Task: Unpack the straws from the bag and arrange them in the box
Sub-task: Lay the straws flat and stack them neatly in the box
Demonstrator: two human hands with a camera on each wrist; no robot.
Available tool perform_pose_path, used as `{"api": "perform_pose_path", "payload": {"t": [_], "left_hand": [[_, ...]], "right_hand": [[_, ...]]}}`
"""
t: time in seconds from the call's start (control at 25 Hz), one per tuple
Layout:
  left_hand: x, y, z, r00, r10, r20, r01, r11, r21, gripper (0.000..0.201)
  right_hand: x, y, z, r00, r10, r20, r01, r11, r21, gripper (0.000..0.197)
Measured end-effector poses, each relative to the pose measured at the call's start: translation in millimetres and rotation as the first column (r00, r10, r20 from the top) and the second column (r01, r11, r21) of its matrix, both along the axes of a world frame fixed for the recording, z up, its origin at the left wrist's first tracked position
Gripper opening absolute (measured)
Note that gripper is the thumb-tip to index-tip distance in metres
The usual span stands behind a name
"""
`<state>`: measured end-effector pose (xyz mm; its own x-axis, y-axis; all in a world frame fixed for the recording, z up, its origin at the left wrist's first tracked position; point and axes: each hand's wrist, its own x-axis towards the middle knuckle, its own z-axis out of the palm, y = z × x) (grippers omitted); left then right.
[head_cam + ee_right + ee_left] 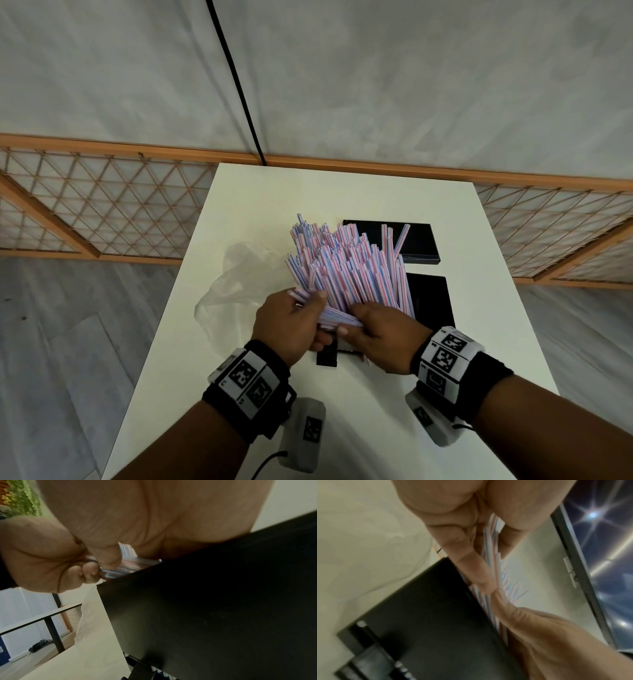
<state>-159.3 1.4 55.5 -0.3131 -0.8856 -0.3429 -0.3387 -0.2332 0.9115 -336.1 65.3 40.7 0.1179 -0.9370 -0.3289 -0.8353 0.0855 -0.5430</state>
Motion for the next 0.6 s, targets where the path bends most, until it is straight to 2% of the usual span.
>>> {"api": "perform_pose_path", "payload": {"t": [0.12,0.2,0.28,0.36,0.44,0.6], "left_hand": [[5.3,2.4,-10.1,0.972,-0.128,0.198,0.175,0.955,-0.238,0.028],[7.2,4.4,-10.5,0.958,-0.138,0.251,0.214,0.927,-0.307,0.027],[7.6,4.1,-6.5,0.975,-0.095,0.202,0.146,0.954,-0.261,0.027],[7.4,3.0,-0.4,0.994,0.002,0.106,0.015,0.988,-0.157,0.032],[7.1,0.6,3.7,0.997,0.063,0.035,-0.06,0.996,-0.069,0.036],[5.5,-2.4,5.4,0.996,-0.031,0.081,0.04,0.994,-0.106,0.042]], "right_hand": [[0.8,5.9,-5.6,0.997,0.013,-0.07,-0.006,0.995,0.096,0.047],[1.3,4.1,-8.3,0.996,0.011,-0.085,-0.002,0.994,0.11,0.051],[0.5,0.7,-8.3,0.998,-0.001,-0.067,0.008,0.994,0.106,0.047],[0.9,0.6,-7.0,0.998,-0.008,-0.07,0.017,0.992,0.127,0.044],[1.7,2.2,-5.1,0.996,-0.007,-0.087,0.021,0.987,0.159,0.043],[2.0,-1.0,-2.2,0.997,0.018,-0.069,-0.006,0.985,0.173,0.048]]}}
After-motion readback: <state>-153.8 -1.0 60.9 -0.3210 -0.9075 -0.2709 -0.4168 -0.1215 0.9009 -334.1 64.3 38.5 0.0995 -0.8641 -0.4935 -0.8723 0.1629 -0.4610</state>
